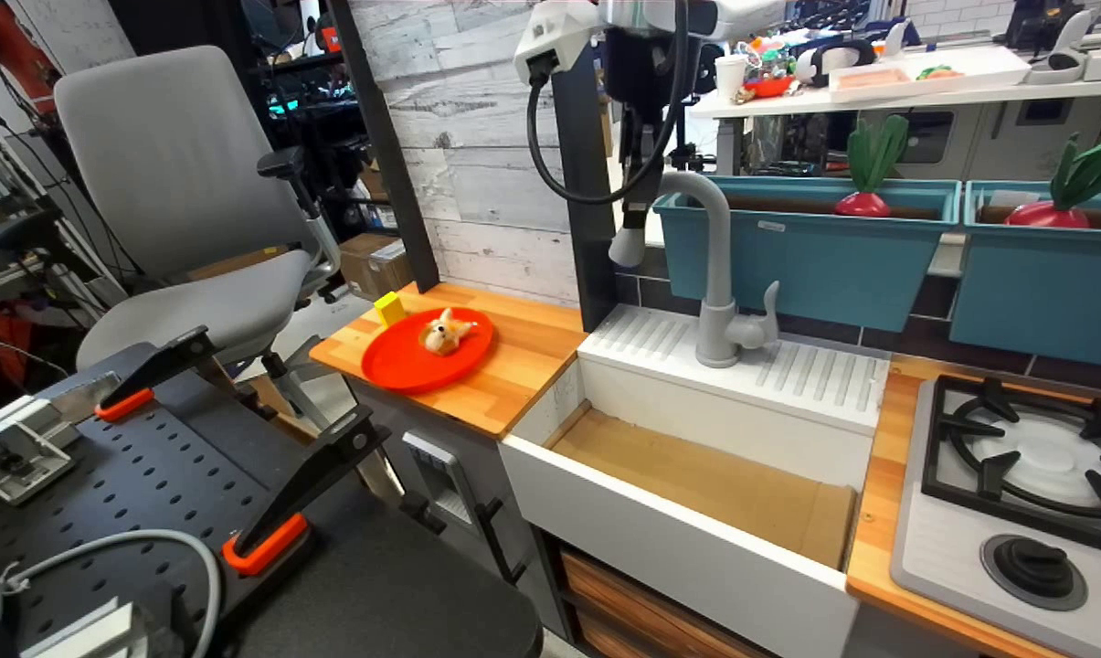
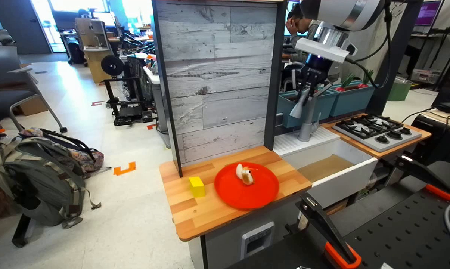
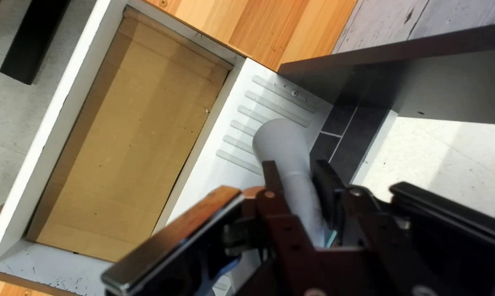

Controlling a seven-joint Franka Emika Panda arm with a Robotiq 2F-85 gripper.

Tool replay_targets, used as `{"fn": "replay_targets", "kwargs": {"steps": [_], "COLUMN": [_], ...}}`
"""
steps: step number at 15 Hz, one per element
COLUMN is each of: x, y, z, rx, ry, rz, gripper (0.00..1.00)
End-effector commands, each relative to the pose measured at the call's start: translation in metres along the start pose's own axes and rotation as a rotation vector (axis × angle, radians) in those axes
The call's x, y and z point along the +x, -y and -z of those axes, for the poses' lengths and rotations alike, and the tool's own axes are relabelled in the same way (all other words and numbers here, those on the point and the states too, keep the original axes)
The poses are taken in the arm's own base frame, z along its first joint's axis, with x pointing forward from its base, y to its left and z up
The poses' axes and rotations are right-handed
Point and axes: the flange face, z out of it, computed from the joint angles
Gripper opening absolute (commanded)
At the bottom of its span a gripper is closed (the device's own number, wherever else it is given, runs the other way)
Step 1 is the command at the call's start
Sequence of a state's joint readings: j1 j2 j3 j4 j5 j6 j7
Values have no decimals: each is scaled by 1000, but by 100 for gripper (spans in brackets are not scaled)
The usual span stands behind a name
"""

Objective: Move the tap nozzle to the right

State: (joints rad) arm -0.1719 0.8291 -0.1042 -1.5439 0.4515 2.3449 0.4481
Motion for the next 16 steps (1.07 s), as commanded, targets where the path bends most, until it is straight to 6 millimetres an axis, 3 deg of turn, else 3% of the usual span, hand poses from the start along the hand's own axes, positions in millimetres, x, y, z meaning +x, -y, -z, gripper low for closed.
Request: {"fn": "replay_targets", "kwargs": {"steps": [1, 8, 16], "x": [9, 7, 26], "y": [-3, -16, -55], "z": [12, 14, 33], "rx": [0, -69, -224], "ry": [-38, -19, -37], "rz": [-8, 52, 170], "gripper": [3, 6, 6]}}
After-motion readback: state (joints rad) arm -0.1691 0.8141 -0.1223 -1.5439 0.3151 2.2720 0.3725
